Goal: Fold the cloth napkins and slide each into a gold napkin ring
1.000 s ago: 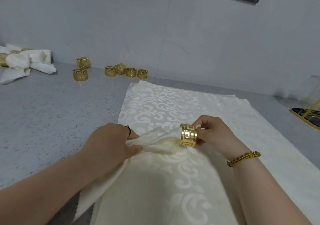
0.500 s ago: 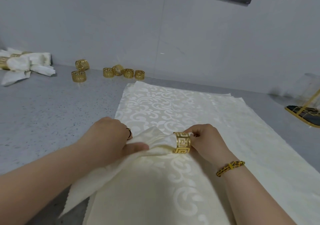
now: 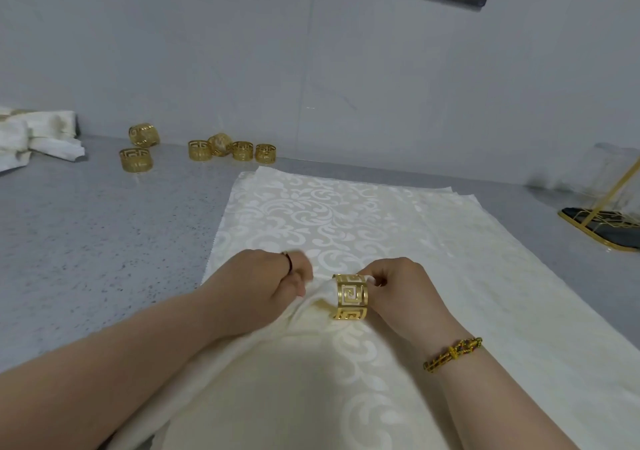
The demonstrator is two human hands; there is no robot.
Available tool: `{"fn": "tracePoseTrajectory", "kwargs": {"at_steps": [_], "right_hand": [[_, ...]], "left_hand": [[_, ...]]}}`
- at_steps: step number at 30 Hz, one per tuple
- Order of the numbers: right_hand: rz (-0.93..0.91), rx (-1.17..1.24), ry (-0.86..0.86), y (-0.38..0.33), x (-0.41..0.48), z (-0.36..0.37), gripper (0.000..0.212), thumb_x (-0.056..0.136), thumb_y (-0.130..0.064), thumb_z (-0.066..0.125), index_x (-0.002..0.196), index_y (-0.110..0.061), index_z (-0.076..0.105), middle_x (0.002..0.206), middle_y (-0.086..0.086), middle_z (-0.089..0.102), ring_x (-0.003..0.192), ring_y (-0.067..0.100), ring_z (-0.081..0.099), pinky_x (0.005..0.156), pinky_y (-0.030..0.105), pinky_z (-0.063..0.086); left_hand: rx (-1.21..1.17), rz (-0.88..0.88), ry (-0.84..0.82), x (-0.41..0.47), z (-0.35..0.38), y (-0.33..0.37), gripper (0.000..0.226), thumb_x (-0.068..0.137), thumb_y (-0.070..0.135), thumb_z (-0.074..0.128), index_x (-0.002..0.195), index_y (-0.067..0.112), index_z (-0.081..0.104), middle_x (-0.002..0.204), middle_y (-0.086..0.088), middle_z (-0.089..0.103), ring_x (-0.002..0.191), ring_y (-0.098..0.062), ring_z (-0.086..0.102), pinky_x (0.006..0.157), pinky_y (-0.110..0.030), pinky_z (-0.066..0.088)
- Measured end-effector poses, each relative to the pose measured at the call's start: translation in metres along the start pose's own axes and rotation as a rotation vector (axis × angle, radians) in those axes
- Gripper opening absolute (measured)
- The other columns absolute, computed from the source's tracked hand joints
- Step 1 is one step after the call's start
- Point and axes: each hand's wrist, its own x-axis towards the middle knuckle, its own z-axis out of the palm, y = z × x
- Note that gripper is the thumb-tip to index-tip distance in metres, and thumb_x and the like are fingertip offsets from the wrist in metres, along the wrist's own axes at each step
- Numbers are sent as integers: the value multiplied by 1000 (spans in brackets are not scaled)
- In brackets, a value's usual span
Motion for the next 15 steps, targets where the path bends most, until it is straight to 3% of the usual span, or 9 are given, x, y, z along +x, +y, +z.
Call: {"fn": "tracePoseTrajectory", "kwargs": {"at_steps": [1, 3, 5, 8, 10, 13, 15], "right_hand": [[-3, -11, 7, -2, 0, 0, 21, 86, -7, 49, 81, -9, 70, 58, -11, 50, 55, 5, 44, 49, 11, 32], [-13, -38, 16, -6, -1, 1, 22, 87, -8, 49, 83, -10, 71, 60, -9, 51, 61, 10, 47, 52, 14, 32], [-30, -52, 31, -10, -3, 2, 23, 87, -8, 48, 86, -10, 71, 63, -6, 53, 68, 13, 49, 54, 17, 34], [-55, -60, 42, -13, -6, 2, 24, 85, -7, 48, 87, -10, 72, 71, 1, 62, 70, 14, 53, 58, 23, 36], [-64, -44, 35, -12, -6, 0, 27, 84, -4, 48, 89, -12, 73, 76, 2, 65, 63, 10, 51, 56, 18, 36], [-32, 17, 10, -8, -7, -8, 28, 81, -3, 50, 85, -17, 74, 67, -10, 62, 50, -1, 53, 51, 11, 39], [-17, 46, 8, -4, -8, -17, 30, 81, -3, 52, 76, -25, 72, 62, -19, 58, 49, -9, 53, 51, 9, 42]], "left_hand": [[-4, -10, 20, 0, -1, 4, 34, 68, 58, 25, 97, 45, 39, 74, 28, 55, 75, 13, 52, 69, -5, 34], [117, -41, -33, 2, -2, 16, 73, 54, 82, 23, 119, 48, 29, 78, 23, 58, 80, 6, 56, 72, -9, 37], [319, -44, -39, 10, 0, 24, 93, 57, 87, 36, 137, 41, 21, 92, 15, 61, 87, -5, 59, 67, -16, 37], [471, -18, -13, 21, 5, 34, 72, 71, 76, 43, 129, 34, 39, 104, 9, 58, 92, -13, 58, 66, -23, 30], [488, -1, -18, 22, 6, 35, 58, 78, 71, 41, 121, 33, 47, 102, 8, 55, 82, -12, 54, 66, -24, 27], [405, -21, 5, 19, 7, 29, 51, 78, 68, 44, 119, 37, 49, 110, 11, 54, 84, -9, 53, 64, -22, 32], [353, -48, 16, 17, 5, 26, 52, 76, 68, 46, 119, 39, 50, 116, 14, 53, 94, -8, 57, 76, -21, 38]]}}
